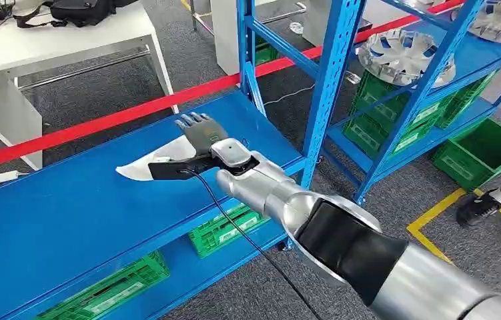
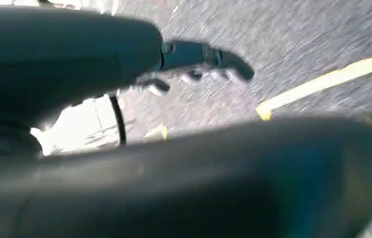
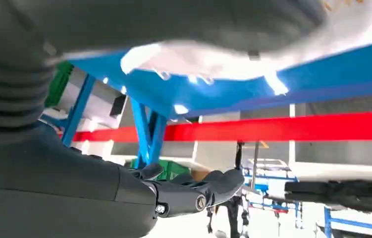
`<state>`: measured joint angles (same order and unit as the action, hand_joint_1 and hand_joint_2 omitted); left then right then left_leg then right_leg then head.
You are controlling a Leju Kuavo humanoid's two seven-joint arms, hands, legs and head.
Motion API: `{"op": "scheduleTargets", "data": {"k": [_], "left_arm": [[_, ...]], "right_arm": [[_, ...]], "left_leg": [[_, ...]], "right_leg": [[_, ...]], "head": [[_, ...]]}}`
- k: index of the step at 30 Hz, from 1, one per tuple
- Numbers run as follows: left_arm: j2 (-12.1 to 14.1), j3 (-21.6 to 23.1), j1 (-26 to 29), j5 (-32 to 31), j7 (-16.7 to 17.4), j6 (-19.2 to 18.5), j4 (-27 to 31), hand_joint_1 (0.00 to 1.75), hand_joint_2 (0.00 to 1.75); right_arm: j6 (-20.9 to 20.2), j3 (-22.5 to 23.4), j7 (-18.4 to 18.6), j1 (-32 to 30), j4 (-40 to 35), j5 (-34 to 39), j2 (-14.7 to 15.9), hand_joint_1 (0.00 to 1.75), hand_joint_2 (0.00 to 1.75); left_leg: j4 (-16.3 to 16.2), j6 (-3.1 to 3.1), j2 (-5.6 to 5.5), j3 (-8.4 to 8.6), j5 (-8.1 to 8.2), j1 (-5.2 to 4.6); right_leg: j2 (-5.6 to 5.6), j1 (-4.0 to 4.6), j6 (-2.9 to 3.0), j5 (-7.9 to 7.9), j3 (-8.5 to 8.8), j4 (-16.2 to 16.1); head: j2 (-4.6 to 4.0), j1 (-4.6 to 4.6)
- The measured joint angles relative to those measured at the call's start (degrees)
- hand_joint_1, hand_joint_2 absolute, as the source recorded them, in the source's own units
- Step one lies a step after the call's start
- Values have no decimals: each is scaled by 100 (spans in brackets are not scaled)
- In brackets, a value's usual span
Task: Take the parts from the cabinet and place them on the table.
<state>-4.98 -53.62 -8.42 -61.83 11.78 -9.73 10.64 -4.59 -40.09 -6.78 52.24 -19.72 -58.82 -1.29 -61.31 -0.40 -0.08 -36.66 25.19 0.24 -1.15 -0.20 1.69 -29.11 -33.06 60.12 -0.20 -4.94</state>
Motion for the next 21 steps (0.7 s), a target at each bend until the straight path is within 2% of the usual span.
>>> {"op": "scheduleTargets", "data": {"k": [1, 2, 4, 5, 6, 7, 8, 9, 10, 11, 12, 14, 15, 16, 17, 18, 19, 21], "left_arm": [[-4, -4, -11, -2, 2, -2, -2, 0, 0], [-7, -13, -20, -2, 0, 0, 0, 0, 0], [-7, -39, -9, -2, 0, 0, 0, 0, 0], [-24, -42, -8, -2, 0, 0, -2, 0, 0], [-22, -42, -5, -4, -20, 0, 2, 0, 0], [-20, -44, -12, -2, -42, 0, 2, 0, 0], [-22, -55, -13, 2, -52, 0, 2, 0, 0], [-24, -77, -19, 15, -50, 0, 2, 0, 0], [-24, -85, -19, 17, -33, 0, 2, 0, 0], [-28, -85, -15, 17, -17, 0, 0, 0, 0], [-31, -85, -6, 17, -7, 0, 0, 0, 0], [-42, -90, 2, 17, 4, 0, -2, 0, 0], [-42, -90, 7, 17, 4, 0, 0, 0, 0], [-42, -92, 3, 17, 0, 0, 0, 0, 0], [-39, -98, 2, 17, -2, 0, 0, 0, 0], [-26, -105, 8, 17, -2, 0, 2, 0, 0], [-26, -118, 13, 17, -4, 0, 2, 0, 0], [-35, -135, 24, 20, -7, 0, -4, 0, 0]], "right_arm": [[-2, -24, -9, -3, 0, 2, -2, 0, 175], [0, -33, -11, -22, -2, 4, -2, 0, 175], [0, -57, -17, -48, -4, 26, -2, 0, 175], [0, -76, -17, -46, -13, 48, -2, 0, 175], [4, -85, -31, -36, -22, 63, -2, 0, 175], [2, -98, -37, -26, -22, 76, -2, 0, 175], [-2, -125, -50, -42, -22, 105, -2, 0, 175], [-7, -151, -66, -82, -22, 125, -2, 0, 175], [-11, -173, -81, -134, -22, 142, -4, 0, 175], [-15, -181, -96, -176, -22, 157, -11, 0, 175], [-26, -186, -118, -197, -22, 177, -22, 0, 175], [-85, -199, -173, -194, -24, 199, -39, 0, 175], [-131, -218, -205, -198, -31, 203, -63, 0, 175], [-188, -238, -225, -197, -33, 208, -96, 0, 175], [-249, -273, -238, -211, -35, 212, -133, 0, 175], [-295, -297, -251, -230, -35, 227, -144, 0, 175], [-332, -319, -251, -246, -35, 236, -146, 0, 175], [-395, -341, -260, -265, -35, 243, -162, 0, 175]], "left_leg": [[169, -19, -8, 80, 34, -13], [147, -37, -4, 67, 53, -20], [188, -9, -23, 81, 61, -15], [252, 19, -17, 135, 38, 47], [278, 36, -21, 173, 41, 40], [282, 59, -16, 185, 52, 41], [280, 76, -15, 198, 65, 40], [280, 95, -14, 209, 80, 39], [274, 97, -16, 223, 99, 39], [265, 97, -23, 238, 118, 39], [251, 89, -30, 261, 145, 39], [222, 49, -38, 319, 207, 39], [217, 19, -33, 334, 237, 39], [198, -17, -32, 323, 256, 1], [215, -32, -26, 326, 253, 5], [204, 44, -21, 331, 275, -19], [212, 54, -15, 338, 267, -16], [250, 27, -17, 355, 250, -13]], "right_leg": [[-14, 9, -29, -16, -17, 11], [-5, 0, -64, 0, -26, -14], [-5, -5, -123, -16, 9, -63], [9, 0, -156, -57, -14, -41], [35, 6, -186, -127, -68, 116], [48, -5, -202, -299, -263, 474], [52, -11, -222, -494, -542, 973], [55, -12, -234, -615, -778, 1373], [59, -13, -242, -642, -983, 1675], [66, -17, -241, -515, -1050, 1673], [72, -22, -231, -250, -958, 1371], [87, -17, -185, 319, -522, 364], [107, -4, -137, 337, -360, 12], [104, 35, -122, 317, -317, -48], [88, 9, -108, 330, -317, -50], [86, 3, -133, 343, -309, -70], [81, 11, -126, 344, -308, -70], [75, 18, -109, 336, -311, -70]], "head": [[0, 22], [0, 11], [0, 2], [0, 2], [0, -18], [0, -33], [0, -31], [0, -33], [0, -33], [0, -37], [0, -46], [0, -53], [0, -46], [0, -37], [0, -31], [0, -24], [0, -24], [0, -22]]}}
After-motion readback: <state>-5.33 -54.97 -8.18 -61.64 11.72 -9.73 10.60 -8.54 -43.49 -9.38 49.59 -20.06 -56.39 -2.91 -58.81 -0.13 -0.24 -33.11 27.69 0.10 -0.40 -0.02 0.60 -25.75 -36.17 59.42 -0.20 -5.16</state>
